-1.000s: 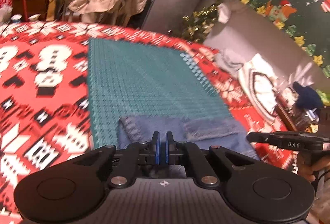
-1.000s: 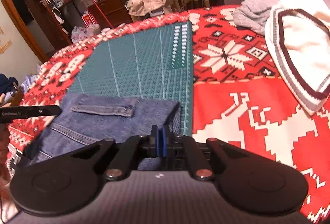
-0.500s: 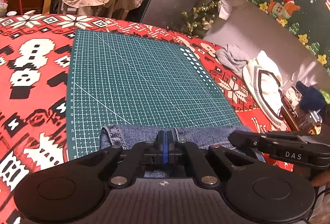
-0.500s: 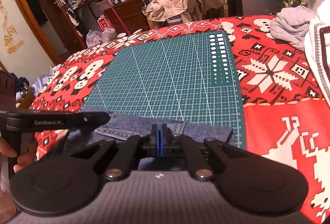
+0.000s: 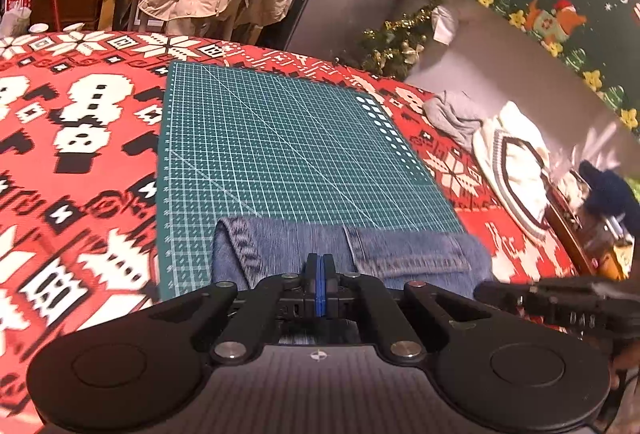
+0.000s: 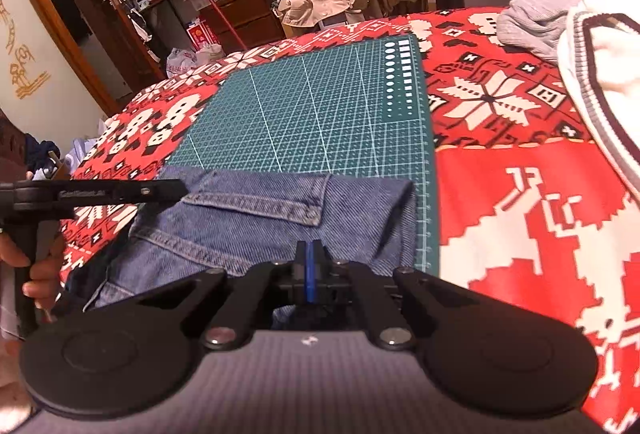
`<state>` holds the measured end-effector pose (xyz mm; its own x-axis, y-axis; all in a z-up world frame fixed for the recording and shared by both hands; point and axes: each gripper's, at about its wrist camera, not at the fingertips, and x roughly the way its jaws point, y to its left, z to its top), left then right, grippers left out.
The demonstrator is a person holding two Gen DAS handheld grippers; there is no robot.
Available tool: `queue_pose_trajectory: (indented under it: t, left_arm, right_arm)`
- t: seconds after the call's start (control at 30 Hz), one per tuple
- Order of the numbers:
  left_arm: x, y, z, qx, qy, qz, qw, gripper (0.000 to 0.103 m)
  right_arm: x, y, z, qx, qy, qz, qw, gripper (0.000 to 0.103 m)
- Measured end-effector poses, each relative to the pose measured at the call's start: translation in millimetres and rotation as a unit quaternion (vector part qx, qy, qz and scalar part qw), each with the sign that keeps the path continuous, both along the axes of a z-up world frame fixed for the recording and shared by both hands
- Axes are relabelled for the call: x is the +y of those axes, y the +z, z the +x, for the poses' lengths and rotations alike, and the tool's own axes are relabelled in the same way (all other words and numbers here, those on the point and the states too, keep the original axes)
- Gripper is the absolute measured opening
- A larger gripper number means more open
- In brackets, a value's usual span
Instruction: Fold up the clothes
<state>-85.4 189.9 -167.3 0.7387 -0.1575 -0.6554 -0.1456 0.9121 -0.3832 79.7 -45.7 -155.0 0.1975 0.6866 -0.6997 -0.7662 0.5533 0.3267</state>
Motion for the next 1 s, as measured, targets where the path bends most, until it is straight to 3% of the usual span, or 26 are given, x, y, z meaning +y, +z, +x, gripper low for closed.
queue_pose_trajectory:
  t: [0.1,0.13,0.23,0.33,0.43,0.53,0.7,0.87,1.0]
  left_arm:
    - [-3,13,-14,-0.039,-0.030,-0.058,0.9971,0.006]
    - [-7,15,-14,-0.045,-0.037,-0.061,0.9964,0.006]
    - [-22,12,-1,-0.031,-0.039,-0.033,0.9982,0.006]
    - [-28,-5,12,0.008,-0.037,-0.002,0.9993,0.002]
    - [-29,-8,11,0.014,-0.041,0.015,0.9990,0.003]
    - [-28,-6,4,0.016,-0.041,0.026,0.9987,0.003]
    - [-21,-5,-6,0.017,-0.027,0.010,0.9995,0.003]
    - [-27,7,-14,0.010,-0.029,0.029,0.9991,0.002]
    - [-32,17,-20,0.005,-0.047,-0.002,0.9989,0.002]
  right_arm:
    - [-2,19,-10,-0.034,0.021,0.007,0.999,0.004]
    - [1,25,-14,-0.044,0.031,0.015,0.998,0.004]
    - [22,33,-25,-0.048,0.059,0.026,0.997,0.005]
    - [51,24,-35,-0.061,0.075,-0.001,0.995,0.005]
    - [62,7,-35,-0.067,0.064,-0.027,0.995,0.002]
    - [47,5,-26,-0.061,0.045,-0.023,0.997,0.000]
    - [11,3,-7,-0.028,0.012,-0.018,0.999,0.000]
    - [-17,7,-1,-0.024,-0.027,-0.026,0.999,0.000]
    - [-24,26,-14,-0.031,-0.016,0.008,0.999,0.007]
